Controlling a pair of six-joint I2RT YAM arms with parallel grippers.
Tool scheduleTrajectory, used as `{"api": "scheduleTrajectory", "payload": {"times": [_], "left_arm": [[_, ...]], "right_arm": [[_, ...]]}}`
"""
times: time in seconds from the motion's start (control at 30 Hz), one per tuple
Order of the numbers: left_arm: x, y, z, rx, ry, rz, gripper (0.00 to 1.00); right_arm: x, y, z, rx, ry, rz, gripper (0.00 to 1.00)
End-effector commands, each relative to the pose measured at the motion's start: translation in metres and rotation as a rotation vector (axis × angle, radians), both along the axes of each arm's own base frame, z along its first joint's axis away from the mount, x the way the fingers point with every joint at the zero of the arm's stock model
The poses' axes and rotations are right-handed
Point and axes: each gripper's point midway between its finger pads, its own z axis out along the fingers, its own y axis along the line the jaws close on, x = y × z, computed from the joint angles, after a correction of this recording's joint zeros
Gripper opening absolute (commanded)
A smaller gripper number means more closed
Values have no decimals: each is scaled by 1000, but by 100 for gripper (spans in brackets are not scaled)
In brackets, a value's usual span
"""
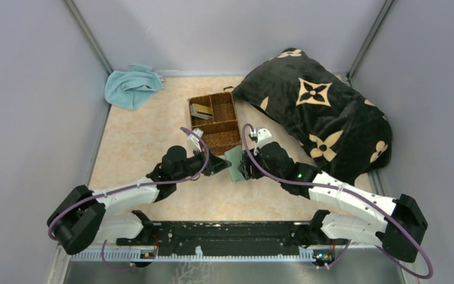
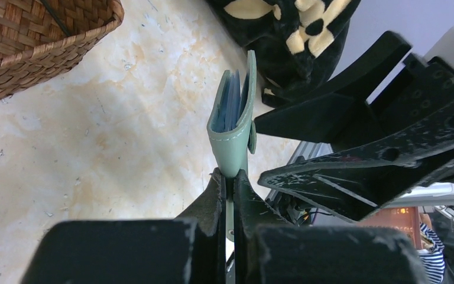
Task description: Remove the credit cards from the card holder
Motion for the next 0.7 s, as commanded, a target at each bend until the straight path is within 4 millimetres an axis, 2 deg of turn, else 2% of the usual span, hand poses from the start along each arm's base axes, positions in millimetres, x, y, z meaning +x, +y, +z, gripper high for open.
{"api": "scheduleTrajectory", "payload": {"times": [0.0,0.1,0.3,0.5,0.57,0.67], "left_arm": [[1,-4,10,-10,-29,-9,0],[-1,-4,12,-19,-30,-12,0],[-3,-2,24,-34,-50,-10,0],[-1,-2,38,-39,-81,-10,0],[-2,-3,41,-47,-80,-19,0],[-4,-5,45,-62,-81,-29,0]], "right_arm": [[12,18,45,73,-88,17,55],[15,24,49,78,-89,27,57],[18,32,45,64,-74,36,56],[18,31,39,44,-61,37,52],[19,29,38,38,-63,30,46],[20,26,38,38,-64,10,28]]}}
